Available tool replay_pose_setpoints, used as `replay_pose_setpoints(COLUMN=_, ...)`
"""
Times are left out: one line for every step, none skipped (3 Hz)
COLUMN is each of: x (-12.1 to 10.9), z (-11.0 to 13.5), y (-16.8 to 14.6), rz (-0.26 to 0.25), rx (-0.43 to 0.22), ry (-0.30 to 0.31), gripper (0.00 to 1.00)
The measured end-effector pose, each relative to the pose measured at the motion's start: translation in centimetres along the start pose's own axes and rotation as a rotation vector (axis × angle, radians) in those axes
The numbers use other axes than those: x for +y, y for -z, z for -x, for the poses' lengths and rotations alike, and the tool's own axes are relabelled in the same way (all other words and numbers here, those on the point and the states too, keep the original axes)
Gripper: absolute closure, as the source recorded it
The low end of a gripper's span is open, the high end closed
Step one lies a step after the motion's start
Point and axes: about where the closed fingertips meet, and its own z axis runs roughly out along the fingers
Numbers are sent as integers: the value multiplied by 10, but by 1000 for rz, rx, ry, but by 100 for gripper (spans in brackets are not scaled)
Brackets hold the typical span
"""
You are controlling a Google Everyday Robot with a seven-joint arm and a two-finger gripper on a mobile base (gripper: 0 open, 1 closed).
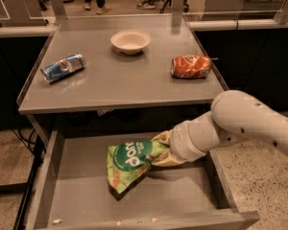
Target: Place green rice chip bag into top drawer
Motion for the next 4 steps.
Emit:
replay_pose_setpoints(x=42, z=-6, y=-37, rz=24, rx=-13, ry=-43, gripper=100)
replay_pose_setpoints(x=42, z=-21, y=-73, rz=26, rx=-4, ry=-64, gripper=100)
replay_pose_setpoints(x=40, z=-21, y=-80, rz=27, rx=2, ry=-62, gripper=100)
replay_pose_setpoints(x=40, z=-21, y=-80, rz=27, rx=2, ry=-62, gripper=81)
